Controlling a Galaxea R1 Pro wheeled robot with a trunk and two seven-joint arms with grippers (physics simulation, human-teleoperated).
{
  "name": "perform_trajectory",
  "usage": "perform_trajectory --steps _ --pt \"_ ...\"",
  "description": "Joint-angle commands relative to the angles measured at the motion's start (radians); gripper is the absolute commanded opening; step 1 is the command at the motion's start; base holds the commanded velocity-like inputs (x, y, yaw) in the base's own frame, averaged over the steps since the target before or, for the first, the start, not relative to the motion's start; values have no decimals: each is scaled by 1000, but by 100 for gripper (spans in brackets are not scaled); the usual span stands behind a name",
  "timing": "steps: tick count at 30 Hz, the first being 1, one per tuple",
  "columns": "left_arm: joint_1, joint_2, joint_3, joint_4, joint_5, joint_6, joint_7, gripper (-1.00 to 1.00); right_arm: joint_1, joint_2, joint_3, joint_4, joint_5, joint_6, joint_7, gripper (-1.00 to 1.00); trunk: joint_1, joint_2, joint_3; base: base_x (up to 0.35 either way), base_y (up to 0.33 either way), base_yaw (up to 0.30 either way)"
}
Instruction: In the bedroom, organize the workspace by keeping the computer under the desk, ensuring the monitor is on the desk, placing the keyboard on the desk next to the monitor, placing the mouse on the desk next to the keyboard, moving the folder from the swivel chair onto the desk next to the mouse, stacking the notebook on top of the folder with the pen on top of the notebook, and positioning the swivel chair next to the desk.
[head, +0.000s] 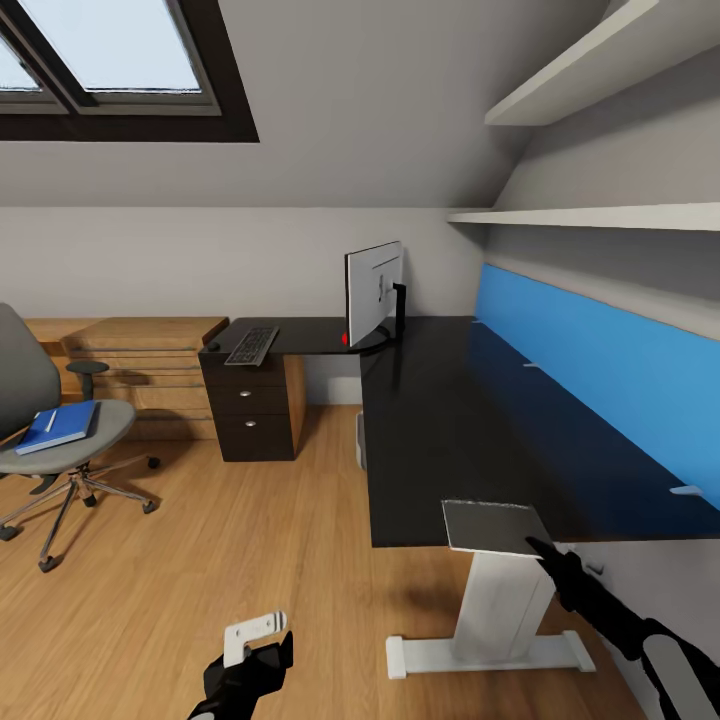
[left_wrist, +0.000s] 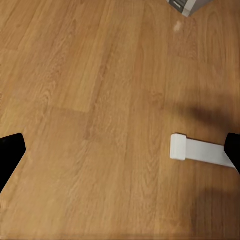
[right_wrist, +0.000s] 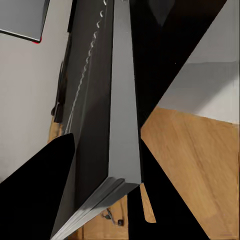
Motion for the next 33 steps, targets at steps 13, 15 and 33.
perform_trajectory --steps 13,15,33 --pt "0 1 1 0 8 0 8 100 0 94 89 -179 7 -45 -16 -100 0 0 -1 0 0 0" --pt "0 1 2 0 7 0 8 100 0 125 89 -207 13 -45 -36 -100 0 0 -1 0 0 0" --pt "0 15 66 -6 4 1 5 100 -8 388 326 -419 82 -370 -615 -100 0 0 -1 0 16 0"
